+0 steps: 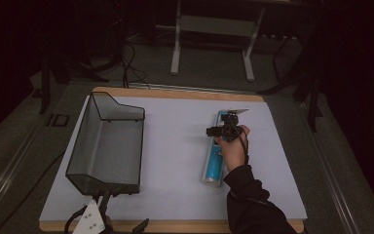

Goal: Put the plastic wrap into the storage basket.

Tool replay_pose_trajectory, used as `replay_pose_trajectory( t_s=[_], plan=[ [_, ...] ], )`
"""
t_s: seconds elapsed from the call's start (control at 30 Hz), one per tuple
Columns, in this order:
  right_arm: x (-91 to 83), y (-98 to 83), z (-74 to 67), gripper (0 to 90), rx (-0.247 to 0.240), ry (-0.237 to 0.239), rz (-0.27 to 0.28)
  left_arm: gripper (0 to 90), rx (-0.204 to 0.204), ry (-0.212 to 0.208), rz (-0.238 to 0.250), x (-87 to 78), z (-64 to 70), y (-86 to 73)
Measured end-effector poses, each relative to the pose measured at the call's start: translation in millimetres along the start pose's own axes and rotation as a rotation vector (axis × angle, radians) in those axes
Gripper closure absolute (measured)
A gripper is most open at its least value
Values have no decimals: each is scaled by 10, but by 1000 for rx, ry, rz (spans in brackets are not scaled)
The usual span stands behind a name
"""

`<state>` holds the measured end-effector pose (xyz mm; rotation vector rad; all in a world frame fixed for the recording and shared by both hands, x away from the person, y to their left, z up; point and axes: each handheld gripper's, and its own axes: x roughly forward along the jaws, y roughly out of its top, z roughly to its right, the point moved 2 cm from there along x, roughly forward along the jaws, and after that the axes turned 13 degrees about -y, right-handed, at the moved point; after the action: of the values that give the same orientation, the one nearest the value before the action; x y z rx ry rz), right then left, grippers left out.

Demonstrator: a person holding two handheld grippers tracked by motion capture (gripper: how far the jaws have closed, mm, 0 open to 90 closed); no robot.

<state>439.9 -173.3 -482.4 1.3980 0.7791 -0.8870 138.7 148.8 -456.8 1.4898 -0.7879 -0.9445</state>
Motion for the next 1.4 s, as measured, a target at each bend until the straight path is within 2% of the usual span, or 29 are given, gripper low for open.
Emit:
replay_pose_trajectory(
  t_s=[0.17, 0.23, 0.27, 0.33, 0.4, 0.53, 0.57, 0.7, 0.77, 0.83, 0.93, 1.03, 1.2, 1.23, 1.3, 1.4],
  plan=[
    [123, -37, 27, 139, 54, 40, -93, 28, 4, 1, -2, 1, 4, 0],
    [144, -44, 28, 142, 59, 41, -105, 28, 4, 1, -2, 1, 4, 0],
    [189, -61, 32, 149, 68, 41, -133, 28, 3, 1, -2, 0, 3, 0],
    [227, -75, 48, 161, 79, 43, -153, 29, 2, 2, -3, 1, 3, -1],
    [268, -94, 69, 162, 104, 48, -176, 29, 2, 1, -3, 3, 2, -1],
    [321, -122, 73, 195, 119, 45, -187, 29, 6, 4, -6, 1, 4, -1],
    [335, -131, 65, 207, 102, 34, -188, 29, 5, 4, -4, -1, 4, -1],
    [385, -151, 96, 244, 141, 79, -209, 29, 4, 5, -8, 2, 2, -3],
    [384, -142, 100, 274, 133, 91, -216, 29, 7, 6, -12, 8, 3, -5],
    [385, -133, 113, 282, 144, 102, -232, 29, 9, 6, -16, 10, 4, -6],
    [388, -132, 166, 301, 200, 135, -247, 29, 8, 9, -15, 8, 1, -6],
    [378, -132, 180, 306, 226, 140, -252, 29, 8, 11, -17, 8, -3, -9],
    [376, -123, 180, 309, 223, 143, -252, 29, 7, 10, -19, 13, -2, -12],
    [381, -122, 193, 309, 225, 167, -250, 29, 7, 10, -19, 13, -2, -12],
    [365, -112, 195, 313, 224, 176, -251, 29, 10, 12, -22, 16, -1, -14],
    [323, -82, 212, 316, 231, 221, -251, 29, 10, 12, -25, 21, -2, -15]
  ],
)
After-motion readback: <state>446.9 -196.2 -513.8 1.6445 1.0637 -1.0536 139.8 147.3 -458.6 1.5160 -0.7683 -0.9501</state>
